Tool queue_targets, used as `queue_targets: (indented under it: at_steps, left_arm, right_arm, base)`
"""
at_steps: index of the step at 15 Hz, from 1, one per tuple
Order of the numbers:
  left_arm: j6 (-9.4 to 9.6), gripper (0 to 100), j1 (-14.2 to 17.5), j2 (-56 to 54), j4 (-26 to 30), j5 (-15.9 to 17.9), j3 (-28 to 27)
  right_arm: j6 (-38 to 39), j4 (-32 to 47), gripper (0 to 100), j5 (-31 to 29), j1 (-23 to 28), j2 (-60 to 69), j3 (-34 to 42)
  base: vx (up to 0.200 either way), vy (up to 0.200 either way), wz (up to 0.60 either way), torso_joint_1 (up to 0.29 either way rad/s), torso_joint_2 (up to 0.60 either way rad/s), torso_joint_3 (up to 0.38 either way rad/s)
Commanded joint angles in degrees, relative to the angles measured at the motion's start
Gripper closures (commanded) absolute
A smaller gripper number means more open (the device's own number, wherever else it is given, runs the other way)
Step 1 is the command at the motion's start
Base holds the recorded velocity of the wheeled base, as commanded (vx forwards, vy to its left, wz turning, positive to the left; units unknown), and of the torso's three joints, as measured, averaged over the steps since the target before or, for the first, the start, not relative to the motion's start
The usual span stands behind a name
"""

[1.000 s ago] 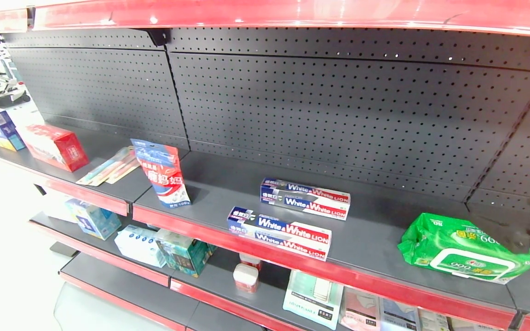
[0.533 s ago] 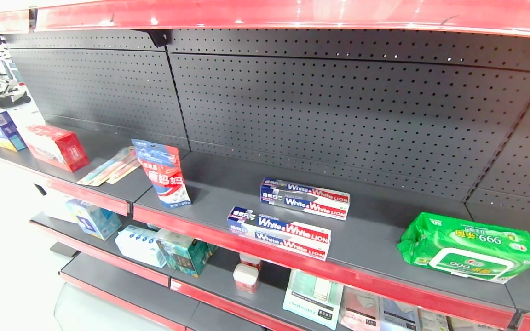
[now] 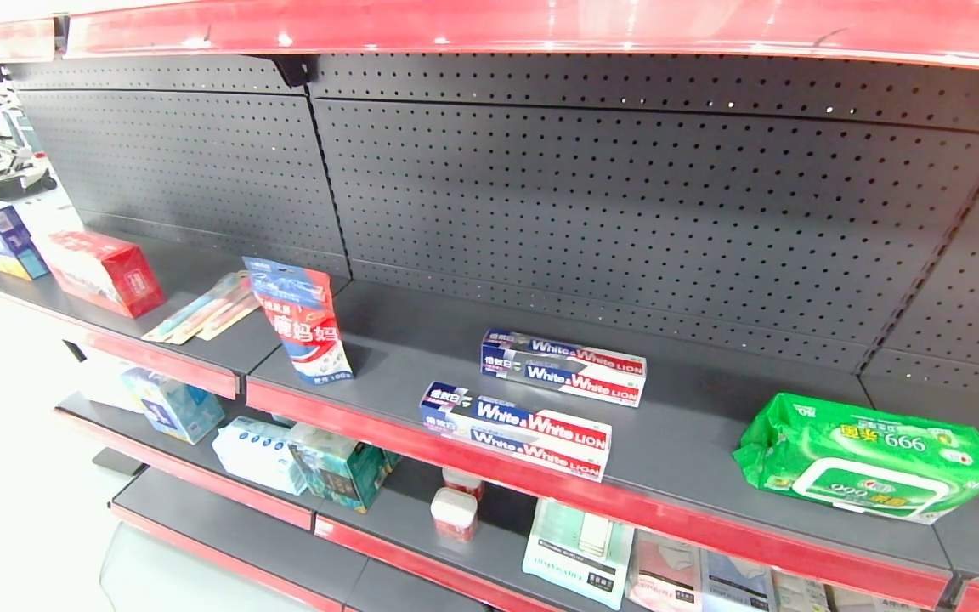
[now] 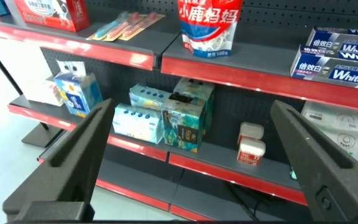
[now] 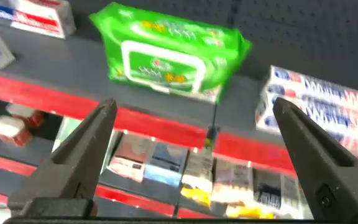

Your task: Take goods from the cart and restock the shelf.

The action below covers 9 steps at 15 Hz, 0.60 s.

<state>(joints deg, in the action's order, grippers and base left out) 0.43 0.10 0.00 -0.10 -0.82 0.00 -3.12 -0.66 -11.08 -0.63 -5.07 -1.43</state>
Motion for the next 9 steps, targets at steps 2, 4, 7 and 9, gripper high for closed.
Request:
queue_targets:
  at_steps: [2,4,7,9]
  left_arm:
    - [-0.08,0,0.0,0.2,0.0,0.1,0.0]
    - [0.01,0,0.0,0.0,0.0,0.0,-0.1]
    - [-1.75,0,0.1,0.6,-0.5,-3.0,-2.9]
    - [-5.88,0,-3.3,16.1,-0.5,-2.9,-20.1]
  right_arm:
    - [-0.8,-0.7,0,9.6,0.5,5.0,0.5]
    - [5.8,0.0,0,11.2,0.5,4.4,0.1]
    - [7.3,-0.2,0,6.3,0.8,4.9,1.3]
    - [3.4,0.8,0,9.7,0.6,4.8,1.3]
  base:
    - [0.0,0.0,0.0,0.0,0.0,0.0]
    - [0.0,0.0,0.0,0.0,0.0,0.0]
    - [0.0,0.0,0.0,0.0,0.0,0.0]
    - [0.0,0.0,0.0,0.0,0.0,0.0]
